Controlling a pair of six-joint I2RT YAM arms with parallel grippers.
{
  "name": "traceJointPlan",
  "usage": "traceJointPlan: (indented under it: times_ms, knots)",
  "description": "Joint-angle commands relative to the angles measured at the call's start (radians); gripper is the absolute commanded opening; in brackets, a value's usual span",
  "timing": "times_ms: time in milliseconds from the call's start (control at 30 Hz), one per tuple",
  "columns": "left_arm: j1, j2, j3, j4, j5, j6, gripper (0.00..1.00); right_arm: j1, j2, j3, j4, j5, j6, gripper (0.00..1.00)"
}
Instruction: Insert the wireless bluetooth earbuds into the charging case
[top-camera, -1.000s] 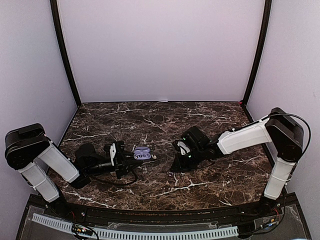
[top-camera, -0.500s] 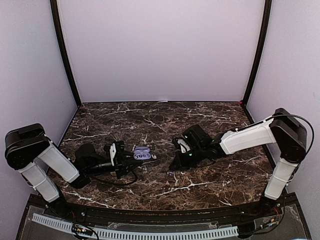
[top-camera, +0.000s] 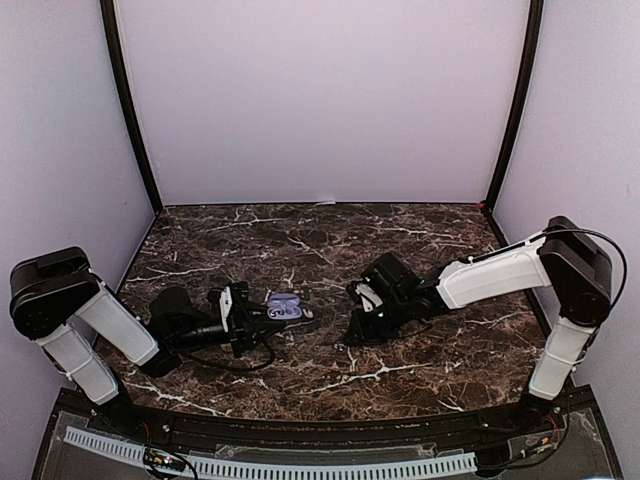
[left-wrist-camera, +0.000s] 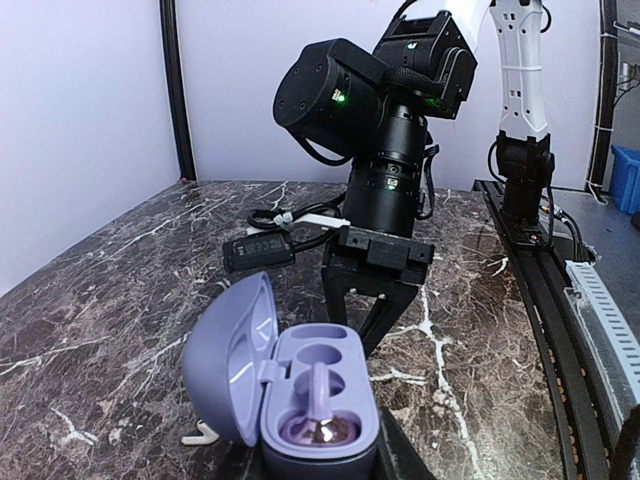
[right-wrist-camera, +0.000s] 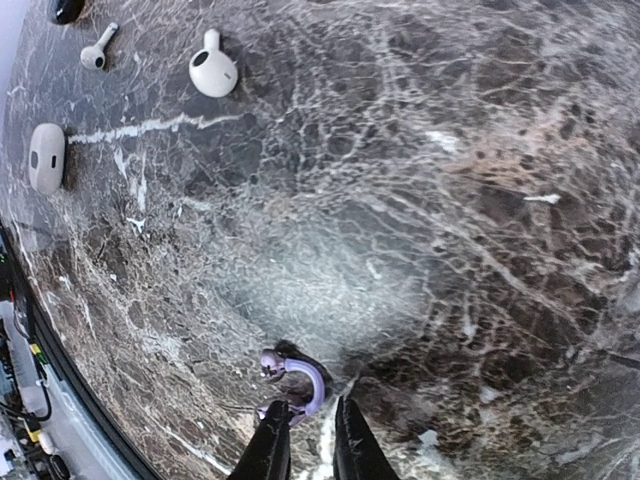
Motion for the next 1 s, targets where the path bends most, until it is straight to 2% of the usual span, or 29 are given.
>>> traceJointPlan:
  times_ms: [0,267,533,967]
  knots:
    - [-0.003,-0.032,-0.014,0.009,0.014,0.012,0.12,0.033,0.036,0.063,-0.057,0.053,-0.031,0.17]
    - [-0.003,-0.033,-0.014,0.009,0.014,0.012,0.12,0.064,0.064,0.105,-0.108,0.087,-0.046,0.19]
    - [-0.003,-0.034,-0.013,0.007,0.014,0.012,0.12,0.070,0.072,0.099,-0.046,0.051,-0.023,0.25]
    - [-0.003,-0.034,-0.013,0.005,0.016,0.010,0.12,0.071,0.044,0.059,-0.020,0.066,0.025,0.25]
